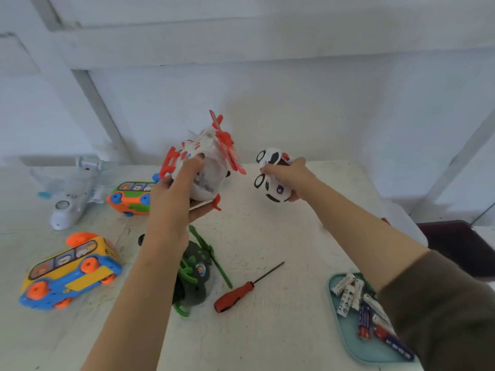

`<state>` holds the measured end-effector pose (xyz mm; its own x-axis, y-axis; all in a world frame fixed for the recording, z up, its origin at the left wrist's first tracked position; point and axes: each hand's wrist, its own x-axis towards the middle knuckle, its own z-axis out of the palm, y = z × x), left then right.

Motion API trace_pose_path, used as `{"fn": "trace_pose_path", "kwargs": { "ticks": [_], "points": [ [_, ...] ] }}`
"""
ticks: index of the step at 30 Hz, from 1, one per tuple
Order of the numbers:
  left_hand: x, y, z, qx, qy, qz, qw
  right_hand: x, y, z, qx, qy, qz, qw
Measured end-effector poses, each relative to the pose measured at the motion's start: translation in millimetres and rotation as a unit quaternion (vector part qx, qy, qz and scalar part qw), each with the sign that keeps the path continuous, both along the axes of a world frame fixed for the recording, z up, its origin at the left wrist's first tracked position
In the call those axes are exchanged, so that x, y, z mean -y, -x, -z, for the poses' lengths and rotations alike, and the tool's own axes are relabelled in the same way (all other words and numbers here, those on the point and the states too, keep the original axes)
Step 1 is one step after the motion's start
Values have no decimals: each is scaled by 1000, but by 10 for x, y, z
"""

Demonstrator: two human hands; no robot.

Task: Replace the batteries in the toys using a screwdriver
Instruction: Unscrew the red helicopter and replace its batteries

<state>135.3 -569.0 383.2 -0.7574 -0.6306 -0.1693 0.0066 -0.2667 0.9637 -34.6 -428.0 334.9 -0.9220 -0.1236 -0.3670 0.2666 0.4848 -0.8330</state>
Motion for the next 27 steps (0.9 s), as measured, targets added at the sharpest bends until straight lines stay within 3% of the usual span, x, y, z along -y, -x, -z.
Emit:
{"fn": "trace_pose_path", "kwargs": {
  "ticks": [9, 19, 21, 23, 25, 27],
  "points": [
    [81, -270, 101, -12, -18, 31, 999, 334, 9, 181, -124, -227, -37, 965],
    [76, -368, 227, -28, -45, 53, 997, 424, 99, 361, -158, -296, -52, 941],
    [47, -379, 239, -32, -46, 50, 997, 431, 64, 323, -157, -345, -65, 923],
    [8, -396, 255, -35, -44, 46, 997, 433, -36, 218, -212, -383, -76, 896],
    [-43, -419, 268, -41, -43, 39, 997, 378, -216, 22, -279, -299, -81, 909],
    [-105, -444, 279, -48, -44, 29, 997, 282, -427, -204, -264, -122, -81, 953]
  ]
}}
